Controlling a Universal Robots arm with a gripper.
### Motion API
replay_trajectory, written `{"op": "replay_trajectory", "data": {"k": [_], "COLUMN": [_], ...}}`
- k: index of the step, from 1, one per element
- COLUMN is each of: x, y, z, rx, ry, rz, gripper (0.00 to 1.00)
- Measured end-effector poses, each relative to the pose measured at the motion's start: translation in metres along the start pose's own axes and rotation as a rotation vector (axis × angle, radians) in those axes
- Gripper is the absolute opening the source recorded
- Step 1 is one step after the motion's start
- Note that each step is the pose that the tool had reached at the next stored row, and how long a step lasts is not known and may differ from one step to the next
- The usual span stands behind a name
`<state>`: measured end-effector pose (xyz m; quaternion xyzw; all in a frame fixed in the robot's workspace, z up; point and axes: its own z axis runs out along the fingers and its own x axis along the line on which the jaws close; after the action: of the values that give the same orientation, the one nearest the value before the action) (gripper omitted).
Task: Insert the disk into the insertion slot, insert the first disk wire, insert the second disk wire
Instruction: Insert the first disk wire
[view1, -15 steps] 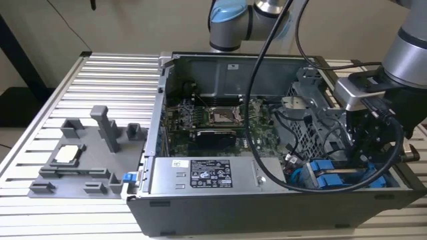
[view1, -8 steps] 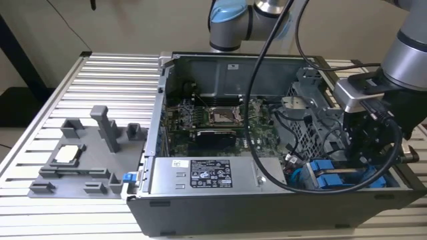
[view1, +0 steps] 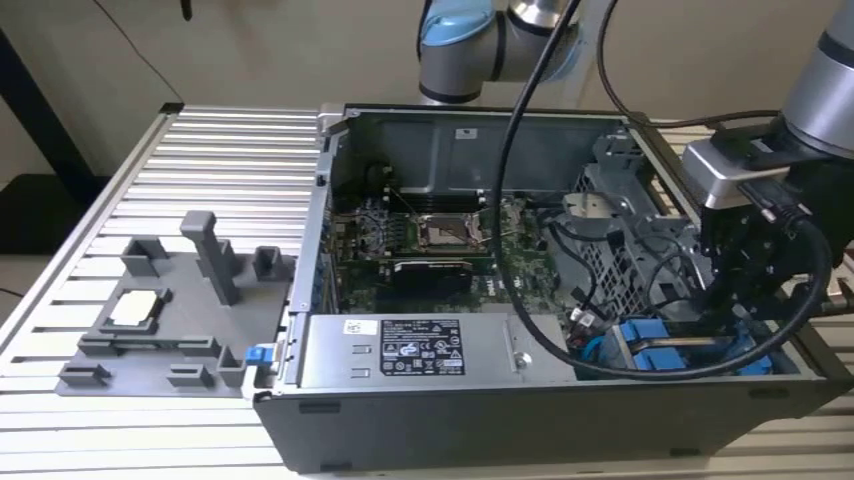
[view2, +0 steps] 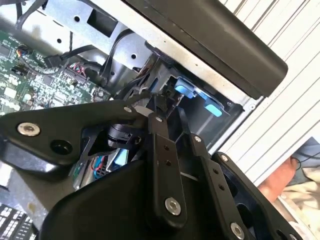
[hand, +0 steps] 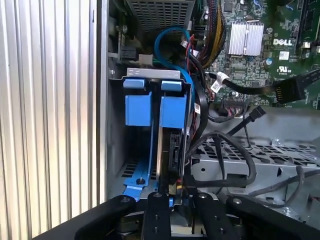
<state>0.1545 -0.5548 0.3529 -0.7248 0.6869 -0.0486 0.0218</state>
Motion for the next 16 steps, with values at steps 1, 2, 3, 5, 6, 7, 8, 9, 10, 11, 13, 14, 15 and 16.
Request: {"op": "replay_trajectory", "data": {"k": [1, 2, 3, 5, 6, 7, 8, 9, 10, 11, 13, 14, 15, 16], "x": [0.0001, 0.0003, 0.0004, 0.0007, 0.0007, 0.0006, 0.0006, 0.0008, 0.0009, 0.001, 0.0011, 0.0011, 0.0011, 0.0012], "y": [-0.0004, -0.0007, -0.0011, -0.0015, -0.0015, -0.0016, -0.0018, -0.0019, -0.0023, -0.0026, -0.0025, -0.0025, -0.0025, -0.0025], "z": [-0.0035, -0.0064, -0.0107, -0.0175, -0.0195, -0.0223, -0.0258, -0.0297, -0.0337, -0.038, -0.0394, -0.0394, -0.0394, -0.0395], "rx": [-0.0001, -0.0001, -0.0001, 0.0004, 0.0009, 0.0009, 0.0009, 0.0009, 0.0008, 0.0003, -0.0006, -0.0007, -0.0008, -0.0009], "ry": [-0.0001, -0.0001, -0.0002, 0.0003, -0.0001, 0.0002, 0.0, -0.0001, 0.0002, -0.0001, -0.0001, 0.0, 0.0001, 0.0003], "rz": [0.0, 0.0, 0.0, 0.0, 0.0, 0.0, 0.0, 0.0, 0.0, 0.0, 0.001, 0.002, 0.003, 0.004], "gripper": [0.26, 0.26, 0.26, 0.26, 0.26, 0.26, 0.26, 0.26, 0.26, 0.26, 0.26, 0.26, 0.26, 0.26]}}
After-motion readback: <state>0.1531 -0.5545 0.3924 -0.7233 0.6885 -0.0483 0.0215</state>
